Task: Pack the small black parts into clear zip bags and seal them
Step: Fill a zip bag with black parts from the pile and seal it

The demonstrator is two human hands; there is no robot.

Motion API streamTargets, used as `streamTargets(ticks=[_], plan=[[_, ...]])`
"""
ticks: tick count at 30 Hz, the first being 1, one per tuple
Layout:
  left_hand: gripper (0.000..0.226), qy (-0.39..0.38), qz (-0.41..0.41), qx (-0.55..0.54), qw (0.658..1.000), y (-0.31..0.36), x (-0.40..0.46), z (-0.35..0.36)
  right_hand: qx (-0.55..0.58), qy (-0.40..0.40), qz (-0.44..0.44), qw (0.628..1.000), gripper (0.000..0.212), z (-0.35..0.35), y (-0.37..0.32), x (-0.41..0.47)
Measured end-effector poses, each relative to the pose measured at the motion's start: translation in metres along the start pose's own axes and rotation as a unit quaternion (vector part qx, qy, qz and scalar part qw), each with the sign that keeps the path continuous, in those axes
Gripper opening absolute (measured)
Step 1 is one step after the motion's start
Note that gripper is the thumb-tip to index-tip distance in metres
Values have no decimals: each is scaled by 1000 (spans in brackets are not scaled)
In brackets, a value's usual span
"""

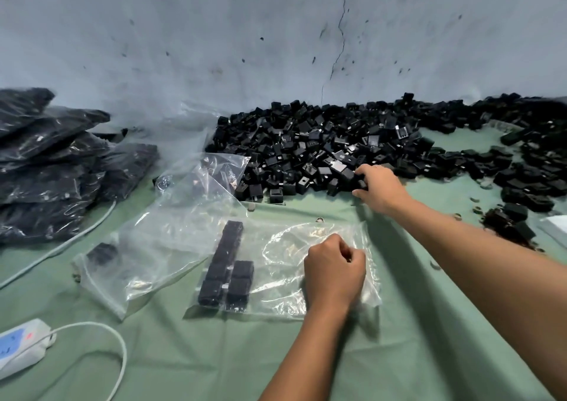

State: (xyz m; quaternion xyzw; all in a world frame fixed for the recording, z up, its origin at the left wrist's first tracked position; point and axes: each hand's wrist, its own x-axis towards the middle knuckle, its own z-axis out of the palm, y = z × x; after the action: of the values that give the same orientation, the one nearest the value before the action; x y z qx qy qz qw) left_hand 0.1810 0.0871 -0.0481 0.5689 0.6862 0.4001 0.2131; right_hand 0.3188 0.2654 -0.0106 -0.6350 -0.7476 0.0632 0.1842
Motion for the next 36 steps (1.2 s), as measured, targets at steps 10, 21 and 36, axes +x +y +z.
streamTargets(ticks=[10,21,36], plan=[[17,1,-6,-40,999,1,-3,-5,223,-42,-29,974,46,-32,-5,-58],[23,27,-21,-60,998,-1,-1,-2,387,-104,37,916,9,-21,-5,-136],[27,38,-28,-96,994,0,-4,-8,311,-137,31,940,17,-21,-19,-153]])
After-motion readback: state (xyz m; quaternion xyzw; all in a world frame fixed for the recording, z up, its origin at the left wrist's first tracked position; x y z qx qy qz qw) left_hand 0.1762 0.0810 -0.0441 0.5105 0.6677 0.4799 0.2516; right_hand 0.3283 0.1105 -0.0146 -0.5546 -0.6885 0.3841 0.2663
